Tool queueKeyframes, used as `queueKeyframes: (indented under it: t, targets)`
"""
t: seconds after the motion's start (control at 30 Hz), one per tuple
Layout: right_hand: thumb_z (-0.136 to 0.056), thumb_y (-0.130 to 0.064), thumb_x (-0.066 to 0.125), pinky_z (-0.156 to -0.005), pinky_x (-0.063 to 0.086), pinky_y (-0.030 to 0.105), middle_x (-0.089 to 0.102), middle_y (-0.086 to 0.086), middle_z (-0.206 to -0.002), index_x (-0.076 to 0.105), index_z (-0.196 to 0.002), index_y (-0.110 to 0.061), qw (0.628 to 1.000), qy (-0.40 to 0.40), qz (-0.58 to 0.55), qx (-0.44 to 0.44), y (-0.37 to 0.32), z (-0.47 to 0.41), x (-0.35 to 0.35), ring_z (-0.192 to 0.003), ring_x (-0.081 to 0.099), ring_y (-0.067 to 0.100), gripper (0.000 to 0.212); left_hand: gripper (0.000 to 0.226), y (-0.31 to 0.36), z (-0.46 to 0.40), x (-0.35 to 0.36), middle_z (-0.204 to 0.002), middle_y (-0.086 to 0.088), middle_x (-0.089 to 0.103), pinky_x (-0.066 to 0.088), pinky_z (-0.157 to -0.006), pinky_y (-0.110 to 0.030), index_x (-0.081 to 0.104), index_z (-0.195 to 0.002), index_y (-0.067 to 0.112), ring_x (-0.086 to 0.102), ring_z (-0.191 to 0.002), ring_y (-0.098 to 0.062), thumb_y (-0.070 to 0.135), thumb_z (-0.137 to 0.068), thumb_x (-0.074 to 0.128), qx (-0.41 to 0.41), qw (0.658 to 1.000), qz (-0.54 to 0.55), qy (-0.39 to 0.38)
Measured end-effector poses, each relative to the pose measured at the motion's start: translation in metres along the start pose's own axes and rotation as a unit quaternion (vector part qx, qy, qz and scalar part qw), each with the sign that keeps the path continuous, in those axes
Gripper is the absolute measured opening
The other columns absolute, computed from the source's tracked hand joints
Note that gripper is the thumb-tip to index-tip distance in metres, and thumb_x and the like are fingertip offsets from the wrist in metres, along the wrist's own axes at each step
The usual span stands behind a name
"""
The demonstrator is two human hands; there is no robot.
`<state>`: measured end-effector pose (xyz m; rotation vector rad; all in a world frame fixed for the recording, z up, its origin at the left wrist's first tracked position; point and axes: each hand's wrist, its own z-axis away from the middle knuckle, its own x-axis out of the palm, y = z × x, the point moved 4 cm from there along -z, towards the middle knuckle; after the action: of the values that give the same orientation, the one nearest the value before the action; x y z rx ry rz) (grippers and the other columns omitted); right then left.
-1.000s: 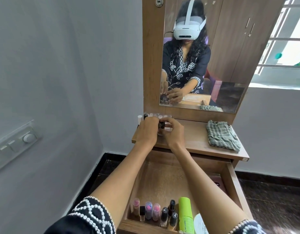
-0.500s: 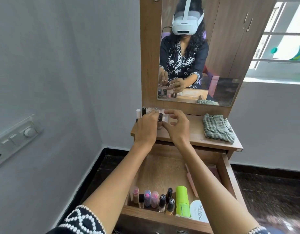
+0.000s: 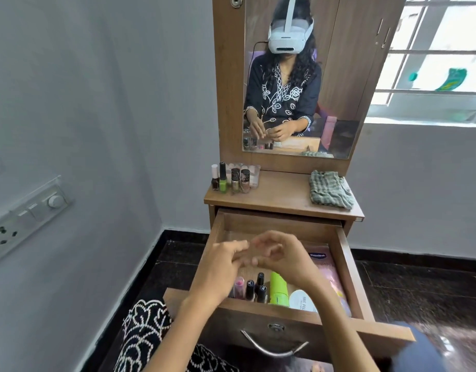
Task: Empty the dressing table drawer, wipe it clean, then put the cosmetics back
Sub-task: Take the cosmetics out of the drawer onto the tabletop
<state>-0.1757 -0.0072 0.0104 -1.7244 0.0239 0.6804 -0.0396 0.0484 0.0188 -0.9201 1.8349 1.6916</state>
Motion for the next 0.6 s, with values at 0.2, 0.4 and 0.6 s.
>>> queueKeyframes:
  t: [0.2, 0.4, 0.6]
  targets:
    - [-0.063, -0.020, 0.087, -0.062, 0.042, 0.011, 0.062, -0.010, -0.088, 0.063, -0.086, -0.036, 0.993, -0.055, 0.071, 0.070, 0.015, 0.031, 0.011, -0.061, 0.047, 0.002, 0.037, 0.041, -0.007, 0.024, 0.008, -0.142, 0.003, 0.044, 0.035, -0.107, -0.030, 0.059, -0.122, 0.039, 0.047, -0.125, -0.014, 0.019, -0.086, 0.066, -0.039, 0.997, -0.055, -0.040]
    - [-0.066, -0.024, 0.085, -0.054, 0.037, 0.001, 0.062, -0.010, -0.088, 0.072, -0.101, -0.024, 0.981, -0.062, 0.158, 0.099, 0.023, 0.034, 0.013, -0.066, 0.051, -0.002, 0.038, 0.041, 0.001, 0.031, 0.010, -0.123, 0.005, 0.052, 0.040, -0.102, -0.030, 0.060, -0.117, 0.043, 0.050, -0.113, -0.014, 0.027, -0.081, 0.071, -0.058, 0.995, -0.071, -0.039]
    - [-0.067, -0.023, 0.084, -0.055, 0.036, 0.004, 0.062, -0.008, -0.084, 0.074, -0.095, -0.023, 0.977, -0.044, 0.171, 0.116, 0.029, 0.032, 0.018, -0.076, 0.055, 0.008, 0.030, 0.038, 0.012, 0.033, 0.008, -0.122, 0.005, 0.050, 0.025, -0.091, -0.024, 0.053, -0.127, 0.040, 0.030, -0.114, -0.016, 0.028, -0.091, 0.058, -0.034, 0.989, -0.127, -0.060]
